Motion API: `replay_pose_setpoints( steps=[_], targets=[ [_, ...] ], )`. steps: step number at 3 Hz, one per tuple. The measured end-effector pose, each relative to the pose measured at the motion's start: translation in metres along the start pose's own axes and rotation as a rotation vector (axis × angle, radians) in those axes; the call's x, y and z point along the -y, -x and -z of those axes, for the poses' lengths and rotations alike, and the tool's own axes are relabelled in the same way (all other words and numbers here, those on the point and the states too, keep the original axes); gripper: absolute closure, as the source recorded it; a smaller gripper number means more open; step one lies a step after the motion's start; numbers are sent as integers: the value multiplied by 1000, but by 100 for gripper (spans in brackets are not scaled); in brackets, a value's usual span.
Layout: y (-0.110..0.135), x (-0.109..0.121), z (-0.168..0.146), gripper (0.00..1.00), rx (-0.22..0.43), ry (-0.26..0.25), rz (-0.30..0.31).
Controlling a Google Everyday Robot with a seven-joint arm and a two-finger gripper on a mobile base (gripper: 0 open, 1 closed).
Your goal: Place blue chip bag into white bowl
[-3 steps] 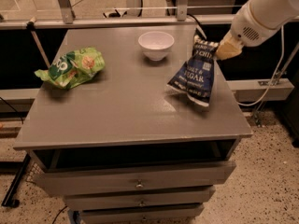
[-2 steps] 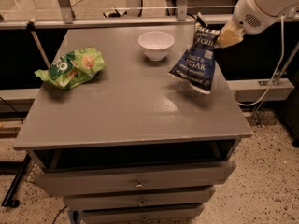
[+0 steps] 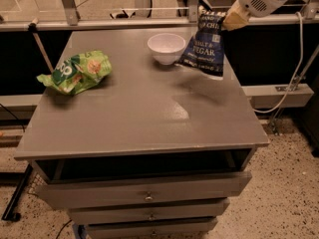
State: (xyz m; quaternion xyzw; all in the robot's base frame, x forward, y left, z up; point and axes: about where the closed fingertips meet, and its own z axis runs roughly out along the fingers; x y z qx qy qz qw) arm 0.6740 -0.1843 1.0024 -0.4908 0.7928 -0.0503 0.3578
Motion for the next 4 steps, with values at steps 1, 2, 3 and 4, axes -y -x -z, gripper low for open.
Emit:
replay_pose_setpoints(
  steps=[1, 2, 3, 4],
  targets=[
    [2, 1, -3, 100, 10, 0, -5],
    [9, 5, -13, 100, 39, 0, -18],
    [33, 19, -20, 100, 97, -16, -6],
    [57, 35, -22, 100, 136, -60, -15]
  ],
)
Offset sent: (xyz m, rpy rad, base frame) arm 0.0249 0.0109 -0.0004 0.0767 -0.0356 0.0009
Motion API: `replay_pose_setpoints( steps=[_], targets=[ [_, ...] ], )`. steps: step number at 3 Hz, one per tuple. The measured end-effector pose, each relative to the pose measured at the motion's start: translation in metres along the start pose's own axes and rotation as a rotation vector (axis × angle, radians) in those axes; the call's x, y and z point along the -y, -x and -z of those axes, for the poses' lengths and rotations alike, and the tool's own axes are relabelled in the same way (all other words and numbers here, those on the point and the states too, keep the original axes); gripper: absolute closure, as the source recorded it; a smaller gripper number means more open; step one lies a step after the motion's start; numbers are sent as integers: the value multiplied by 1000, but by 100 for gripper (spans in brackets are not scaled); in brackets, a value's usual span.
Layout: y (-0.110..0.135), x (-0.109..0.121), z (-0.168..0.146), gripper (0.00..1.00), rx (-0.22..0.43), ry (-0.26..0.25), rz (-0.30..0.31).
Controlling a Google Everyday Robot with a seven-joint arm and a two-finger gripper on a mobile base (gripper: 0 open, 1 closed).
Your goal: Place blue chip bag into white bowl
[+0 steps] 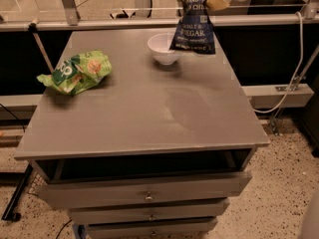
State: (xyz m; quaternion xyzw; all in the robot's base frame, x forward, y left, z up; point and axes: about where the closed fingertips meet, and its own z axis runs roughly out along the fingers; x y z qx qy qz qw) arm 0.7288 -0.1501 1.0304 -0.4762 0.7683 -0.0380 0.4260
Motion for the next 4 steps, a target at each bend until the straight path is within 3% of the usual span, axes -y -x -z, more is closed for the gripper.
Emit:
replay_pose_setpoints(
  steps=[1, 2, 4],
  targets=[
    [21, 9, -5, 100, 27, -27, -6],
    [37, 9, -22, 100, 34, -39, -52],
    [48, 1, -51, 100, 45, -21, -135]
  ],
)
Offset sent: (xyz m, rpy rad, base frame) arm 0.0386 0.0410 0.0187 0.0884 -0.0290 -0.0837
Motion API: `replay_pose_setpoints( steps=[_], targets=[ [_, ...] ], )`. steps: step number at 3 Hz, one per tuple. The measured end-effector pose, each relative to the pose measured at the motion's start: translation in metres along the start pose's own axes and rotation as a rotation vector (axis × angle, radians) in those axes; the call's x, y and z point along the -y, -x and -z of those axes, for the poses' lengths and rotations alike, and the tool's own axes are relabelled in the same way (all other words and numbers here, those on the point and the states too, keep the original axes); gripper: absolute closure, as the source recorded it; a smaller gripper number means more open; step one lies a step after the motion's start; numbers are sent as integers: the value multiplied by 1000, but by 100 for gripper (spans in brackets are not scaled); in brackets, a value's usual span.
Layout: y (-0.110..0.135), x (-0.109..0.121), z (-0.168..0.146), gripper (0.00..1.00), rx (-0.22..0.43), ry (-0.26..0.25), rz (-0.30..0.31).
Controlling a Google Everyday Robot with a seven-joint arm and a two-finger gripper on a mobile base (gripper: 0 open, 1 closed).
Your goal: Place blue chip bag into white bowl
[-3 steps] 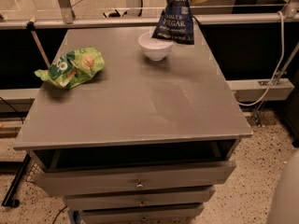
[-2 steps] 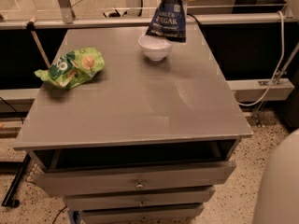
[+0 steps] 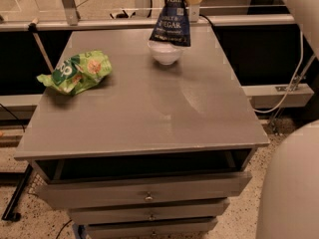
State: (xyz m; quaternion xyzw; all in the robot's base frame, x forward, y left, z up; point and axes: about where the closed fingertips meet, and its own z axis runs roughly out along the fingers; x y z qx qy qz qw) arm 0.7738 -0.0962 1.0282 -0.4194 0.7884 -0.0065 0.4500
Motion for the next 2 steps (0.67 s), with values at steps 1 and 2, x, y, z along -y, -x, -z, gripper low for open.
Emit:
replay_pose_setpoints(
  steps=[1, 2],
  targets=[
    [0, -8, -16, 100, 1, 34, -27],
    [-3, -16, -29, 100, -4, 71, -49]
  ],
)
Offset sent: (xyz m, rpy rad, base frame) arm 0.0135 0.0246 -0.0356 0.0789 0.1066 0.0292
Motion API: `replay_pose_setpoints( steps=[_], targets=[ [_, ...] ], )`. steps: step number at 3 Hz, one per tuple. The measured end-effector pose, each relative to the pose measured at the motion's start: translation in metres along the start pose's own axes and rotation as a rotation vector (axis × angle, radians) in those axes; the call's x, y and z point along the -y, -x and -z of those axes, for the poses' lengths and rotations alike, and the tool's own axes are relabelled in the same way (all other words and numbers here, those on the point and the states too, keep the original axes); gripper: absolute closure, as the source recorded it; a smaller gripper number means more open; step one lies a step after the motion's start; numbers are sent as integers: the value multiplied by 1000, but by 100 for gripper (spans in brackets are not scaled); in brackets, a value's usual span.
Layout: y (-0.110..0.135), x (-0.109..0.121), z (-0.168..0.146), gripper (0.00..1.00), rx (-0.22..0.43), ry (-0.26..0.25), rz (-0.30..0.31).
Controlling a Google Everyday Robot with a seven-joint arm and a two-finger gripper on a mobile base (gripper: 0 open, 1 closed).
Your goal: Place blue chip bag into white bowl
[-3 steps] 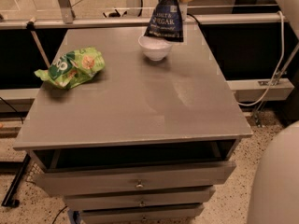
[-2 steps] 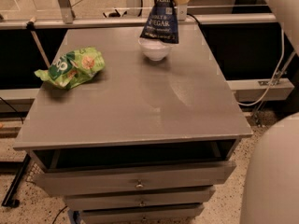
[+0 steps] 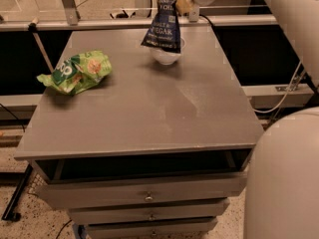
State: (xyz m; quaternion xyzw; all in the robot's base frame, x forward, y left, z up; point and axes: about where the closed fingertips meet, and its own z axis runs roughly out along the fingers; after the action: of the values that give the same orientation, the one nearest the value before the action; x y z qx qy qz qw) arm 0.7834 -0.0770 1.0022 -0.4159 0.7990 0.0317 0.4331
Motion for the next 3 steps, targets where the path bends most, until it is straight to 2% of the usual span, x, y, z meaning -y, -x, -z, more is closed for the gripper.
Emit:
replay_pose_setpoints(
  steps=[1, 3],
  targets=[
    [-6, -9, -13, 100, -13, 43, -19],
    [-19, -18, -28, 100, -38, 95, -46]
  ],
)
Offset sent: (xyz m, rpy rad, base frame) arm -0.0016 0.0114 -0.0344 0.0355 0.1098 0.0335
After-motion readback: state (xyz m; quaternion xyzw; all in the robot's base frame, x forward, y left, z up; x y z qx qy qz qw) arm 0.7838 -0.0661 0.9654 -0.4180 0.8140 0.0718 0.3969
